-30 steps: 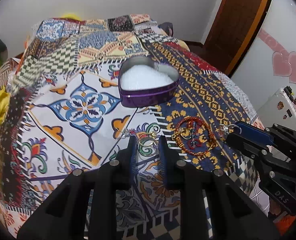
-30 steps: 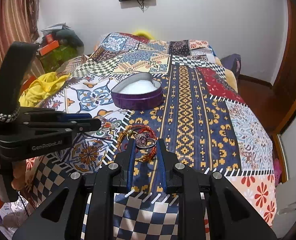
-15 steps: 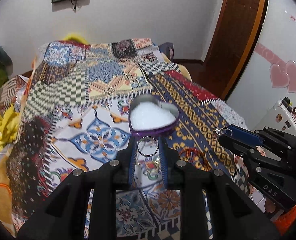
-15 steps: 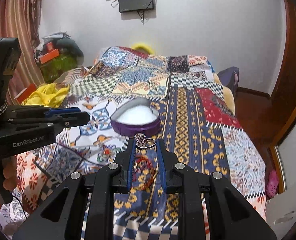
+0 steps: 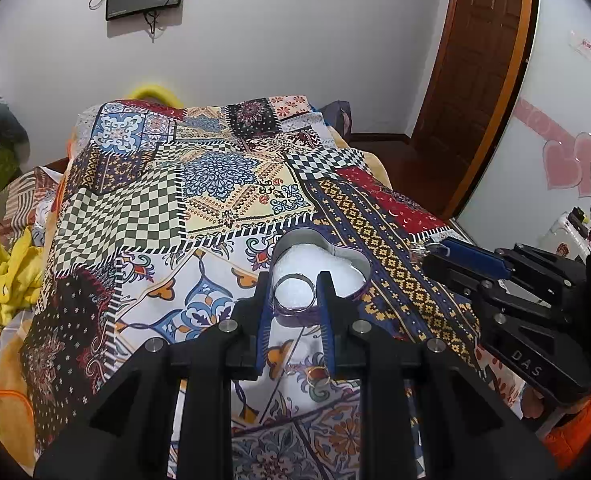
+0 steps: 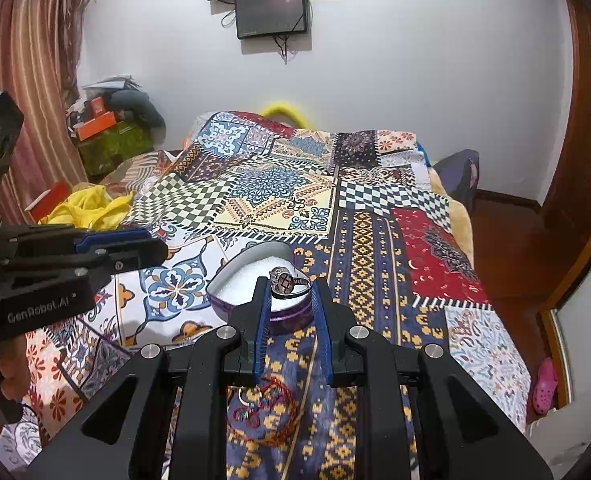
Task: Organize jewelry
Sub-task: 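Release the silver ring into the heart tin with left tool while right tool releases its ring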
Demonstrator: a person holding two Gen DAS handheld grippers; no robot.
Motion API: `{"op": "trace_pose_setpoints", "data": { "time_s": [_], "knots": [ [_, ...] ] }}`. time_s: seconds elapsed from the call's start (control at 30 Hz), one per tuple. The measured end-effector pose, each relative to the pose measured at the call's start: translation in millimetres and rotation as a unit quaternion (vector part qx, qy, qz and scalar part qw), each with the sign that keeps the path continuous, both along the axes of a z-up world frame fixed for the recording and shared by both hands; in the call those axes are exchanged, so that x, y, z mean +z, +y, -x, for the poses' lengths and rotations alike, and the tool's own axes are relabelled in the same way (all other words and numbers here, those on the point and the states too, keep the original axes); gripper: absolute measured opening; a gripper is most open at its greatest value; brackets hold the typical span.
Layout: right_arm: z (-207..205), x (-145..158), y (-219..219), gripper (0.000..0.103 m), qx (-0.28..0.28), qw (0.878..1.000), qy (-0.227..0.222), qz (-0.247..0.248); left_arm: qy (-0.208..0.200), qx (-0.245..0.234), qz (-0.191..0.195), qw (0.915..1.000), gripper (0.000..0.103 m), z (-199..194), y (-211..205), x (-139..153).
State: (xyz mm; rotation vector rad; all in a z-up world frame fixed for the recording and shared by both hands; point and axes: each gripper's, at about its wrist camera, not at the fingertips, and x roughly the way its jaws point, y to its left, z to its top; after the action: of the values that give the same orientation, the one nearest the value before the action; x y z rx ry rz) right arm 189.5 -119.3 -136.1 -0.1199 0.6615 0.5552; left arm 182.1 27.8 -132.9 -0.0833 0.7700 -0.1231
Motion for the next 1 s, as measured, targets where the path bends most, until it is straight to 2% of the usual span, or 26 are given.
{"op": "trace_pose_setpoints", "data": {
  "time_s": [0.17, 0.67, 1.0],
  "knots": [
    [-11.2, -4.6, 3.8, 0.019, 0.005, 1.0, 0.006, 0.004, 0.009, -0.009, 0.0, 0.9999, 0.021, -12.4, -2.1, -7.7],
    [-47.8, -32.6, 21.2, 0.019, 0.046, 0.997, 0.065, 0.022, 0.057, -0.047, 0.023, 0.997, 0.021, -51.0, -1.5, -38.3],
    [-54.5, -44.6, 28.6, 0.019, 0.068, 0.993, 0.085, 0.041, 0.084, -0.059, 0.015, 0.9947, 0.021, -65.3, -4.1, -54.7]
  ]
}}
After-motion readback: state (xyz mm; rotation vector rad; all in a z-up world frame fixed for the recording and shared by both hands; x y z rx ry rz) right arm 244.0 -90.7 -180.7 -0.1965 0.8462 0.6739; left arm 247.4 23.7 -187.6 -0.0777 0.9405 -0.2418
